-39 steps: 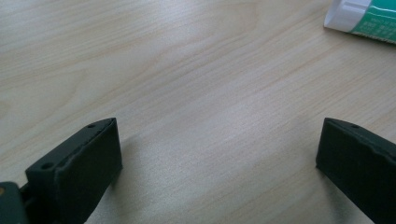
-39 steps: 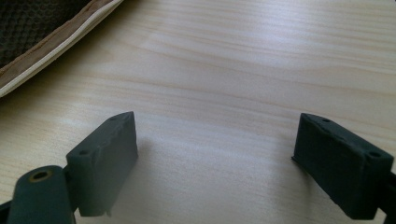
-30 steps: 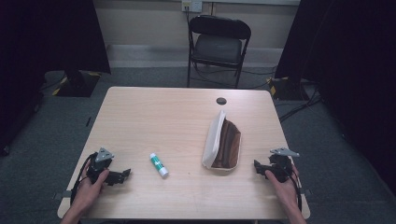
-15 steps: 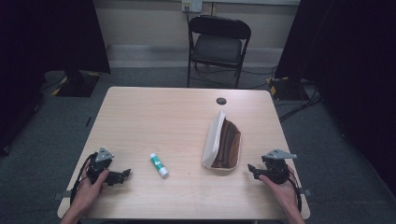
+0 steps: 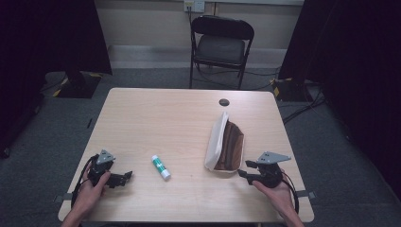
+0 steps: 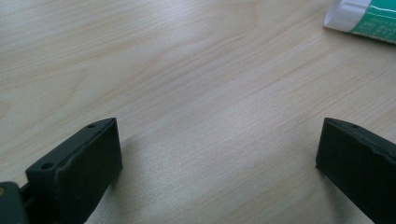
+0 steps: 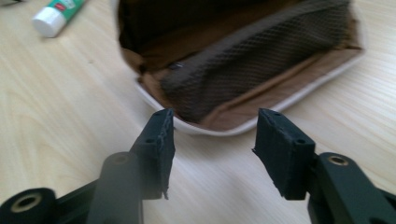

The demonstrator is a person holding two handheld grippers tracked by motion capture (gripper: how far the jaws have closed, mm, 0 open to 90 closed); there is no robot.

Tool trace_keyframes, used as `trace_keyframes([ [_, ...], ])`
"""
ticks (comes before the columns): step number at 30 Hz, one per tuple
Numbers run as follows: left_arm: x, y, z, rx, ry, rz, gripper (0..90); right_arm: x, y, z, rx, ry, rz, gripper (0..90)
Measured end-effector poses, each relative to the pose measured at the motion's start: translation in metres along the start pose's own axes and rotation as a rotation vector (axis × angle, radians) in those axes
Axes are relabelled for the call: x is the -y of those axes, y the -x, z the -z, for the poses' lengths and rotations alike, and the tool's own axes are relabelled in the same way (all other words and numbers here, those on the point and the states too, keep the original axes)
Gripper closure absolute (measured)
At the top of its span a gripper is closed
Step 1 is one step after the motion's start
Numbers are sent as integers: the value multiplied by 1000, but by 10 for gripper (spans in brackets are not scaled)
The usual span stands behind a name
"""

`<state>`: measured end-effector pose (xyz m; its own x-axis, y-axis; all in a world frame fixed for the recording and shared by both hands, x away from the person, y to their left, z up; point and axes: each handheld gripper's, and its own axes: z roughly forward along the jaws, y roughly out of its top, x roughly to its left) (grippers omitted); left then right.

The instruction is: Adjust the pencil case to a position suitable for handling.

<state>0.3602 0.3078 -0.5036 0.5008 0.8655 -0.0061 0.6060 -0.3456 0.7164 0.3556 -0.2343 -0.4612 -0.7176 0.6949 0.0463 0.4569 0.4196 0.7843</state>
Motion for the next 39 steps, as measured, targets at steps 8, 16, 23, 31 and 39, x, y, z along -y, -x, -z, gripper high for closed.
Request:
trace_keyframes([
  [8,0,0,0,0,0,0,0,-8,-9,-17,-77,-34,60,594],
  [16,0,0,0,2,-1,-1,0,-4,-13,-27,-90,-48,71,654],
  [23,0,0,0,2,0,0,0,-7,-16,-34,-96,-70,86,748],
  [31,0,0,0,1,-1,-1,0,-12,-28,-39,-129,-77,88,830],
  [39,0,0,0,1,-1,-1,0,-27,-45,-59,-186,-72,95,858],
])
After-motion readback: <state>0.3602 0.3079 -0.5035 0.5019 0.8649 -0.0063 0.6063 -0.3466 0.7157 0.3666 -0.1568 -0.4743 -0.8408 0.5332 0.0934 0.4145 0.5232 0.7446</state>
